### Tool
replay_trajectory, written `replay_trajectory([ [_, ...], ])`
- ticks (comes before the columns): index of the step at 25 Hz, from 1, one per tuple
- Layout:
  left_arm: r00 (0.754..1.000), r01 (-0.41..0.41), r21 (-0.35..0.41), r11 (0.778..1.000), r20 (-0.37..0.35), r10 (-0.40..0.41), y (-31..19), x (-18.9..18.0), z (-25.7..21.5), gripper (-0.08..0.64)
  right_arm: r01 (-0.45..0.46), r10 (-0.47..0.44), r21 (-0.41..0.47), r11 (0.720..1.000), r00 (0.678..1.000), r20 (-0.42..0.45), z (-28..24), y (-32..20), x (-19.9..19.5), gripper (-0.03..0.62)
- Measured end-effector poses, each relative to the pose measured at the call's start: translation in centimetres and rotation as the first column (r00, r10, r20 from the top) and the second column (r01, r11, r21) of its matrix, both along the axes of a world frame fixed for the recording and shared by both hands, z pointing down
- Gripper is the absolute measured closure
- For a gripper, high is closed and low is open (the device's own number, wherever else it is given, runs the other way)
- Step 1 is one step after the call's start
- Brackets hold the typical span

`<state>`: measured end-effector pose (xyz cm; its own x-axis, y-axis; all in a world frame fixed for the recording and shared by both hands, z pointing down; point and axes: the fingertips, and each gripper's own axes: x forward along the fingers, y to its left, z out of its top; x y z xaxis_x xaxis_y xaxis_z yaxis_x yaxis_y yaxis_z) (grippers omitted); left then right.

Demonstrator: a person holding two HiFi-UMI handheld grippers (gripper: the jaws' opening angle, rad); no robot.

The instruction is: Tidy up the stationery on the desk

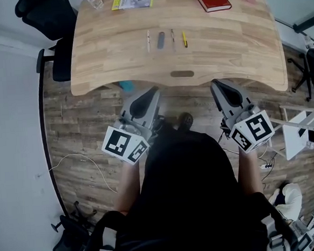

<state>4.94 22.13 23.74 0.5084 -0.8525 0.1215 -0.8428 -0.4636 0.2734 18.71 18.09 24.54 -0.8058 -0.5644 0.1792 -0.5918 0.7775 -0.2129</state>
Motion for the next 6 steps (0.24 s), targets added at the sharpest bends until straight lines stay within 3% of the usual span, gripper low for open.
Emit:
replay_trajectory([
  [6,1.0,0.004,-0.004,1.0,0.002,-0.004,0.43,-0.27,0.21,0.52,-0.003,0.003,0.015,1.0,1.0,0.001,-0.37,0.43,-0.3,0.572],
])
